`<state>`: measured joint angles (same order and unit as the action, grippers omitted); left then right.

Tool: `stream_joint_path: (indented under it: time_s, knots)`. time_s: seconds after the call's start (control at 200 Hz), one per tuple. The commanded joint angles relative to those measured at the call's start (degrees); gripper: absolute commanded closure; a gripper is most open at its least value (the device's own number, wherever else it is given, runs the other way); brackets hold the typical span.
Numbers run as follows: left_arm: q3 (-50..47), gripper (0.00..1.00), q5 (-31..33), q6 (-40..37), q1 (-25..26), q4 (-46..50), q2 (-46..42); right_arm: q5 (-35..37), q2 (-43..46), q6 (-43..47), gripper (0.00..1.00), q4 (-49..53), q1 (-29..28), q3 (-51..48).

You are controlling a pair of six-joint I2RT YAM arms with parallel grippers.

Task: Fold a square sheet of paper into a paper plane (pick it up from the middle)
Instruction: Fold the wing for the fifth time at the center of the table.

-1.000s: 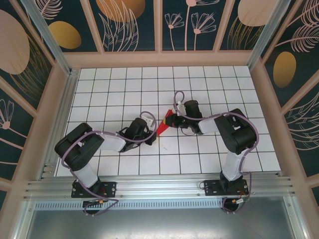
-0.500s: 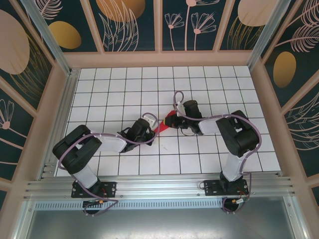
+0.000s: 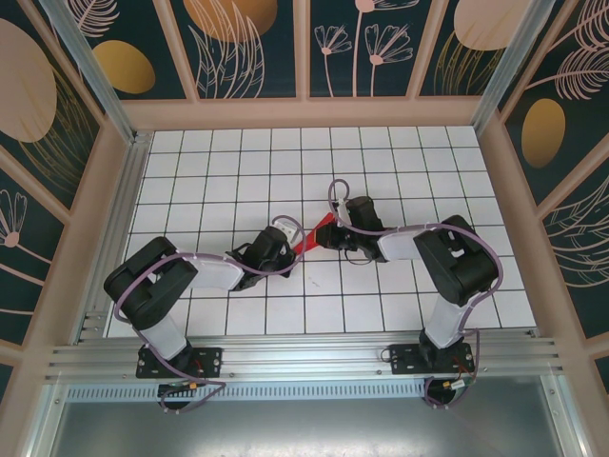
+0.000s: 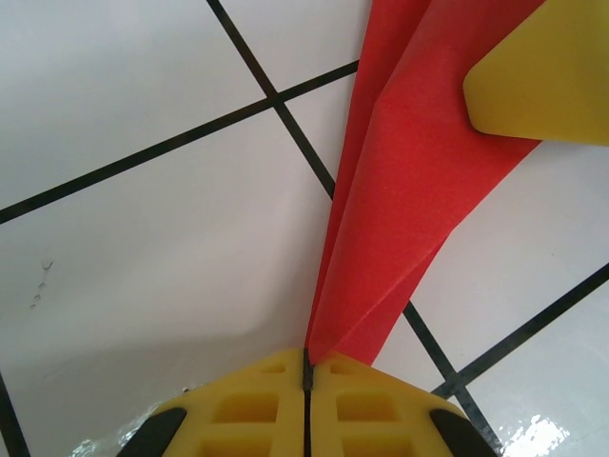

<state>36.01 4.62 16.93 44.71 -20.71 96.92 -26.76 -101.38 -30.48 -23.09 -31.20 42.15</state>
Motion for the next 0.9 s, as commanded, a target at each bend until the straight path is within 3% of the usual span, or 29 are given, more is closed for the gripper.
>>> stream_joint_path:
  time_s: [0.0, 0.325, 0.596, 0.686, 0.891]
  knots:
    - [0.19, 0.9, 2.08, -0.39, 0.03, 3.43, 0.93, 3.31, 1.57, 0.29, 0.88, 1.16, 0.18, -0.68]
    - [-0.08, 0.71, -1.98, -0.99, 0.07, 3.74, 0.1, 4.63, -0.23, -0.02, 0.87, 0.94, 0.18, -0.36]
    - [-0.55, 0.55, -7.84, -0.2, 0.03, 4.53, -4.78, 5.67, -1.28, 0.31, 0.93, -0.53, 0.18, -1.38]
    - [-0.86, 0.52, -9.89, 1.51, -0.01, 2.43, -6.57, 5.49, -1.88, 0.4, 0.94, -2.03, 0.18, -2.27]
    - [1.67, 0.45, -8.21, 7.48, -1.18, 2.75, -6.86, 5.76, -1.5, 0.16, 0.94, -7.27, 0.18, -5.75]
